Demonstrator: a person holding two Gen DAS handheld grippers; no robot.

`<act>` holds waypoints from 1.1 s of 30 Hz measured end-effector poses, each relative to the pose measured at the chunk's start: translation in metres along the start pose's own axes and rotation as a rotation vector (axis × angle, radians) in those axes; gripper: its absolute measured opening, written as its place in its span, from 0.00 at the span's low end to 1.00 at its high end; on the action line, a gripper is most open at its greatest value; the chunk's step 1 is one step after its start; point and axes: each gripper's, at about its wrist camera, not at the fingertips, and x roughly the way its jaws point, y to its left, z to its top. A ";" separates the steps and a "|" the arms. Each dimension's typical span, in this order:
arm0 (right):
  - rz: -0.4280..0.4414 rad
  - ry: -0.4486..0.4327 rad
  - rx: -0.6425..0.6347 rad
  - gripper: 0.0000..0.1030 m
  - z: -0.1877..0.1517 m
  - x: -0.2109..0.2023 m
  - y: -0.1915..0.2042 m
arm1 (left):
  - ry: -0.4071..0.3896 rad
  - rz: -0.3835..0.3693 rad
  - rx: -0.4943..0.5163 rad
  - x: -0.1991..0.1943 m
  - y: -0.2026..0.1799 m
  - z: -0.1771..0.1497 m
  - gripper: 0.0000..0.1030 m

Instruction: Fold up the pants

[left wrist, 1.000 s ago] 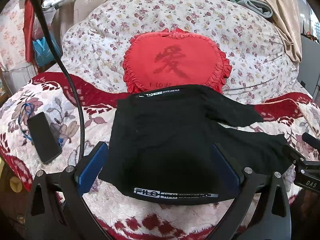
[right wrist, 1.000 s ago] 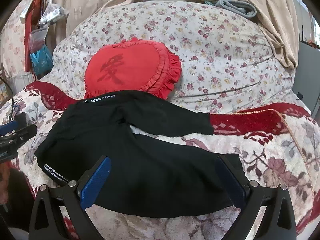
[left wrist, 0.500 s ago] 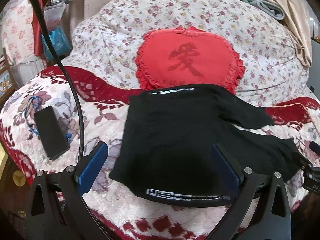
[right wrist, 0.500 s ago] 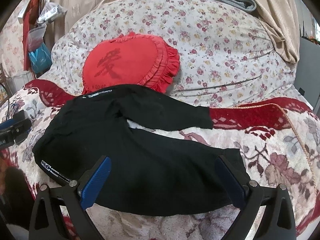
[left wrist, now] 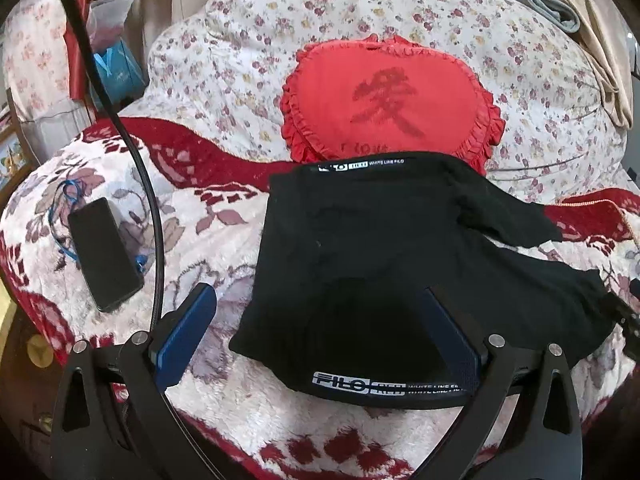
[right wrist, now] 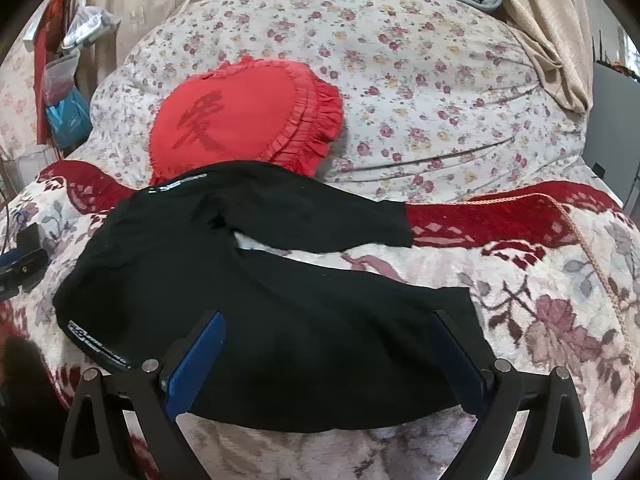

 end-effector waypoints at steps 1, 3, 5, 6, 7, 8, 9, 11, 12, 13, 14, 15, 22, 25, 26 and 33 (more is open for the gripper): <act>0.002 0.006 0.006 0.96 0.000 0.001 -0.002 | 0.002 0.001 0.005 0.001 0.000 -0.001 0.99; 0.001 0.013 0.014 0.95 0.000 0.002 -0.007 | 0.006 -0.002 0.003 0.002 -0.001 -0.001 0.99; -0.009 0.011 0.014 0.95 -0.001 0.003 -0.009 | 0.008 -0.009 -0.004 0.002 -0.003 -0.001 0.99; -0.010 0.012 0.016 0.95 -0.001 0.003 -0.009 | 0.008 -0.014 -0.006 0.002 -0.004 0.000 0.99; -0.008 0.013 0.018 0.95 -0.002 0.003 -0.010 | 0.006 -0.016 -0.005 0.002 -0.005 -0.001 0.99; -0.008 0.015 0.019 0.95 -0.002 0.004 -0.009 | 0.005 -0.016 -0.004 0.002 -0.007 0.000 0.99; -0.009 0.016 0.018 0.95 -0.002 0.004 -0.009 | 0.004 -0.015 -0.003 0.002 -0.008 0.000 0.99; -0.011 0.015 0.018 0.95 -0.002 0.004 -0.009 | 0.002 -0.016 -0.005 0.002 -0.008 0.000 0.99; -0.011 0.016 0.023 0.95 -0.003 0.004 -0.010 | 0.003 -0.012 -0.003 0.003 -0.009 0.000 0.99; -0.008 0.017 0.027 0.95 -0.003 0.005 -0.010 | 0.003 -0.008 0.001 0.003 -0.010 0.000 0.99; -0.005 0.019 0.032 0.95 -0.003 0.005 -0.011 | 0.002 -0.005 0.005 0.004 -0.011 0.000 0.99; -0.004 0.019 0.035 0.95 -0.004 0.005 -0.011 | 0.001 -0.005 0.006 0.004 -0.011 0.000 0.99; -0.007 0.022 0.027 0.95 -0.003 0.005 -0.011 | 0.002 -0.027 -0.001 0.005 -0.009 -0.003 0.99; -0.021 0.020 0.025 0.95 -0.002 0.004 -0.013 | 0.011 -0.022 0.001 0.007 -0.010 -0.002 0.99; -0.023 0.022 0.028 0.95 -0.002 0.004 -0.015 | 0.014 -0.022 0.001 0.007 -0.011 -0.002 0.99; -0.026 0.044 0.058 0.95 -0.005 0.007 -0.025 | 0.032 -0.034 0.016 0.011 -0.014 -0.005 0.99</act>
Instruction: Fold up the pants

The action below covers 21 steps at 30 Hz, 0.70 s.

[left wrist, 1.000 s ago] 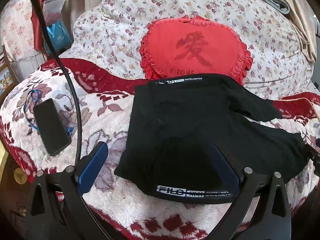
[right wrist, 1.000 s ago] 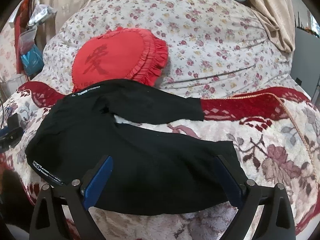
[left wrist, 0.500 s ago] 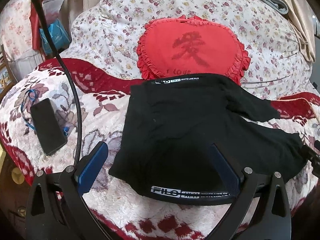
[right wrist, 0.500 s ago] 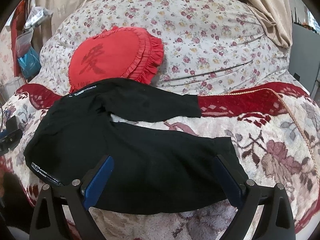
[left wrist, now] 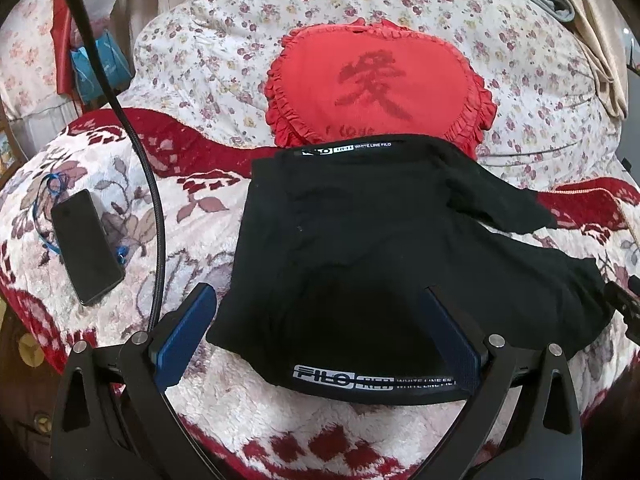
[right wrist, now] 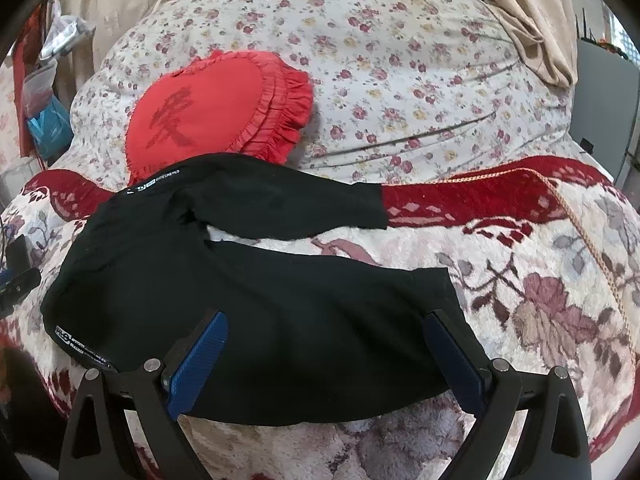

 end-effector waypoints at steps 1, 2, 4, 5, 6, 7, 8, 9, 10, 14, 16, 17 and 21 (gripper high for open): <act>0.001 0.001 0.001 0.95 0.000 0.001 0.000 | -0.001 0.000 0.003 0.000 0.000 0.000 0.99; 0.002 0.002 0.000 0.95 -0.001 0.001 0.000 | -0.002 0.001 0.003 0.000 0.000 -0.001 0.99; 0.001 0.003 -0.005 0.95 -0.001 0.001 0.001 | -0.001 0.001 -0.001 0.000 -0.001 -0.001 0.99; -0.001 0.002 -0.007 0.95 -0.001 0.001 0.002 | -0.002 0.000 -0.001 0.000 -0.001 -0.001 0.99; 0.000 0.001 -0.008 0.95 -0.001 0.001 0.003 | -0.002 0.001 -0.002 0.000 -0.001 -0.001 0.99; 0.001 0.000 -0.007 0.95 -0.001 0.001 0.002 | -0.003 0.001 -0.001 0.000 -0.001 -0.001 0.99; 0.002 0.001 -0.005 0.95 -0.001 0.001 0.002 | -0.004 0.001 -0.001 0.000 -0.001 -0.001 0.99; 0.004 0.002 -0.003 0.95 -0.001 0.002 0.002 | -0.005 -0.001 -0.001 0.000 -0.002 -0.001 0.99; 0.004 0.003 -0.002 0.95 -0.001 0.002 0.002 | -0.004 -0.002 0.000 0.000 -0.002 -0.001 0.99; 0.000 0.011 0.000 0.95 -0.002 0.004 0.001 | 0.000 -0.002 -0.002 0.000 -0.002 -0.001 0.99; -0.003 0.012 0.002 0.95 -0.002 0.004 0.000 | -0.002 0.000 -0.001 0.000 -0.002 -0.001 0.99; -0.005 0.012 0.003 0.95 -0.002 0.004 -0.001 | -0.003 0.000 -0.001 0.000 -0.001 -0.001 0.99; -0.026 0.012 0.006 0.95 -0.001 0.004 -0.009 | 0.000 0.000 -0.003 0.000 -0.001 -0.002 0.99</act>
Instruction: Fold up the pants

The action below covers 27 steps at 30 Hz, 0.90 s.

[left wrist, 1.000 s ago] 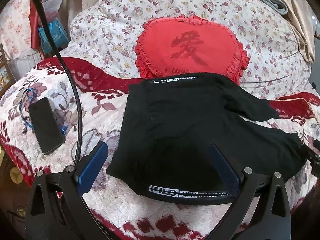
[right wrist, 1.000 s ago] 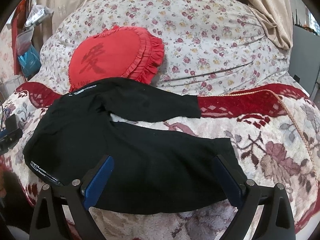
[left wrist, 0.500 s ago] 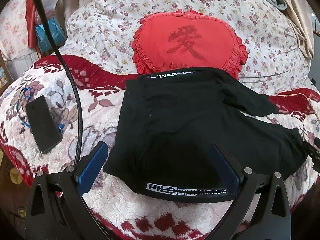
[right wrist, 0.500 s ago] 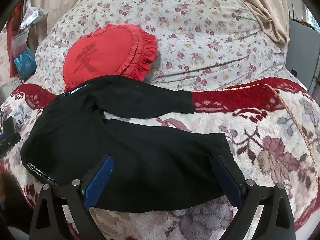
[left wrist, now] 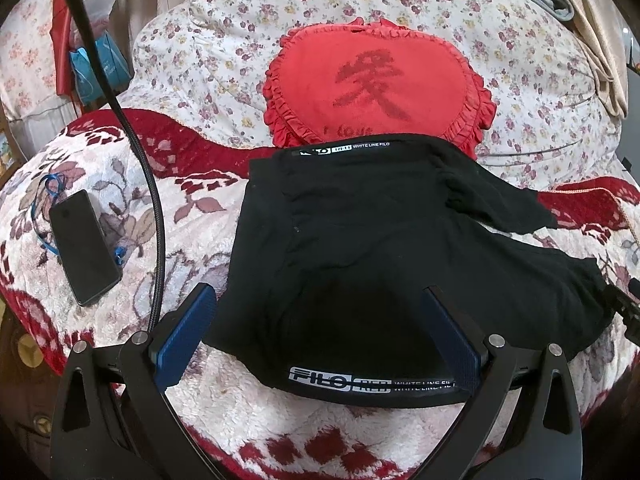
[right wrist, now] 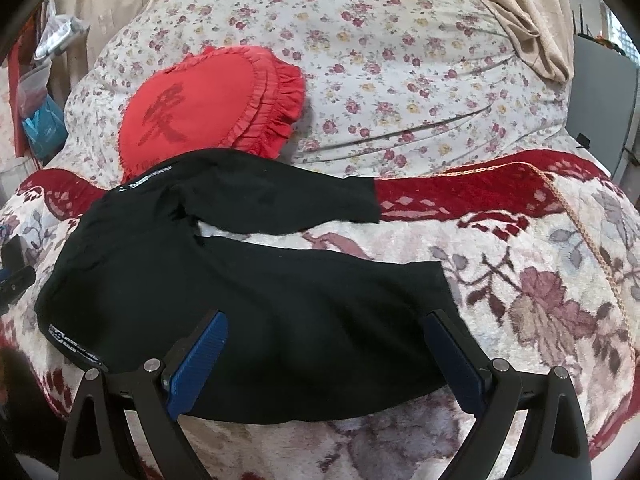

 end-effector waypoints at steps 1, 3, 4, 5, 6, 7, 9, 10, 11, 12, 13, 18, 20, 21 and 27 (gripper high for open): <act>-0.008 0.000 0.003 0.95 0.000 0.000 -0.004 | 0.002 0.003 -0.003 0.000 0.001 0.000 0.99; -0.026 -0.004 0.014 0.95 0.001 0.000 -0.015 | 0.004 0.009 -0.006 0.002 0.001 -0.001 0.99; -0.039 -0.003 0.021 0.95 0.001 0.001 -0.021 | 0.005 0.014 -0.008 0.004 0.002 -0.001 0.99; -0.056 0.002 0.032 0.95 0.002 0.002 -0.030 | 0.006 0.018 -0.009 0.006 0.003 0.000 0.99; -0.073 0.009 0.046 0.95 0.003 0.004 -0.040 | 0.009 0.023 -0.011 0.008 0.004 0.000 0.99; -0.090 0.016 0.060 0.95 0.004 0.006 -0.050 | 0.013 0.024 -0.015 0.009 0.005 0.001 0.99; -0.123 0.031 0.086 0.95 0.006 0.010 -0.068 | 0.016 0.026 -0.024 0.012 0.007 0.002 0.99; -0.139 0.039 0.095 0.95 0.006 0.014 -0.077 | 0.018 0.030 -0.026 0.014 0.007 0.002 0.99; -0.151 0.046 0.100 0.95 0.006 0.017 -0.084 | 0.021 0.033 -0.026 0.016 0.008 0.003 0.99; -0.160 0.050 0.103 0.95 0.006 0.020 -0.091 | 0.025 0.035 -0.025 0.018 0.008 0.003 0.99; -0.167 0.059 0.106 0.95 0.007 0.024 -0.097 | 0.029 0.039 -0.023 0.021 0.008 0.004 0.99; -0.091 0.114 0.122 0.88 0.011 0.057 -0.108 | 0.053 0.059 -0.038 0.033 0.012 0.004 0.99; -0.084 0.160 0.135 0.69 0.012 0.078 -0.110 | 0.063 0.066 -0.044 0.037 0.014 0.004 0.99; -0.076 0.168 0.144 0.54 0.011 0.084 -0.110 | 0.067 0.069 -0.043 0.038 0.014 0.004 0.99; -0.082 0.166 0.075 0.42 0.011 0.099 -0.097 | 0.081 0.084 -0.042 0.045 0.017 0.006 0.99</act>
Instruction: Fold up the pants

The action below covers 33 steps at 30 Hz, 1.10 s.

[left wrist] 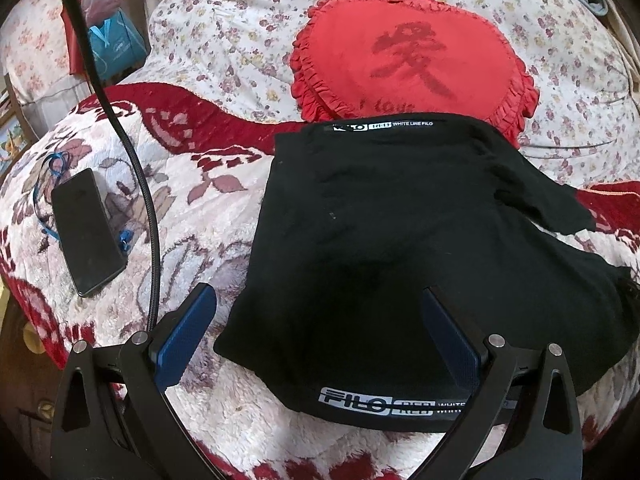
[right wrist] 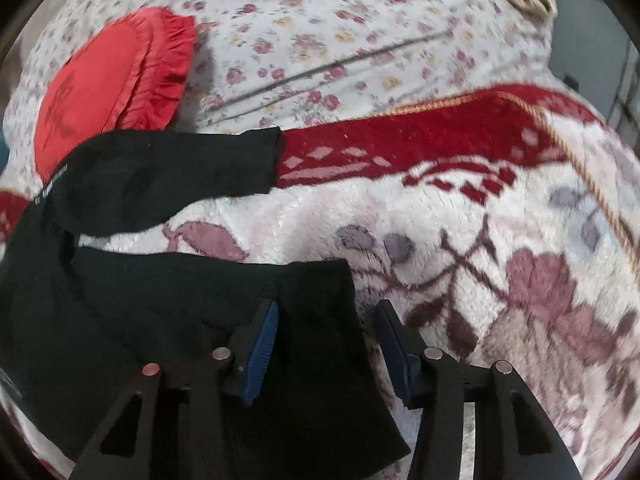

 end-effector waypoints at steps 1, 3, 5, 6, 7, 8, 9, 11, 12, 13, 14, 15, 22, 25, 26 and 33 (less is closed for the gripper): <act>-0.015 -0.009 -0.029 0.39 0.000 -0.002 0.003 | 0.004 0.001 -0.003 0.001 0.000 0.000 0.99; -0.040 -0.020 -0.061 0.27 0.001 -0.003 0.007 | 0.011 0.001 -0.008 0.004 0.000 0.000 0.99; -0.079 -0.024 -0.092 0.22 0.002 -0.004 0.012 | 0.018 -0.001 -0.013 0.006 0.000 0.000 0.99; -0.088 -0.021 -0.097 0.22 0.003 -0.004 0.013 | 0.020 -0.003 -0.013 0.007 -0.001 0.000 0.99; -0.094 -0.019 -0.098 0.22 0.004 -0.004 0.013 | 0.019 -0.004 -0.012 0.007 -0.001 0.000 0.99; -0.103 -0.018 -0.098 0.22 0.005 -0.004 0.014 | 0.017 -0.004 -0.008 0.006 -0.001 0.000 0.99; -0.106 -0.019 -0.096 0.22 0.006 -0.005 0.014 | 0.015 -0.004 -0.004 0.006 -0.002 0.001 0.99; -0.113 -0.048 -0.082 0.22 0.009 -0.012 0.014 | 0.011 -0.007 0.005 0.005 -0.002 0.002 0.99; -0.105 -0.073 -0.072 0.22 0.011 -0.019 0.015 | 0.008 -0.008 0.012 0.005 -0.001 0.003 0.99; -0.087 -0.092 -0.067 0.24 0.014 -0.024 0.016 | 0.004 -0.005 0.016 0.004 -0.001 0.005 0.99; -0.068 -0.104 -0.067 0.34 0.018 -0.028 0.018 | 0.001 -0.002 0.019 0.005 -0.001 0.006 0.99; -0.041 -0.121 -0.070 0.51 0.022 -0.032 0.023 | -0.003 0.001 0.023 0.005 0.000 0.009 0.99; 0.205 -0.170 -0.202 0.62 0.064 -0.034 0.094 | -0.020 -0.020 0.035 0.013 0.003 0.047 0.99; 0.267 -0.183 -0.274 0.62 0.086 -0.021 0.131 | -0.043 -0.016 0.055 0.021 0.001 0.069 0.99; 0.276 -0.193 -0.306 0.63 0.093 -0.017 0.142 | -0.046 -0.020 0.058 0.027 0.001 0.078 0.99; 0.311 -0.220 -0.518 0.63 0.146 0.029 0.214 | 0.002 -0.071 0.031 0.076 0.000 0.120 0.99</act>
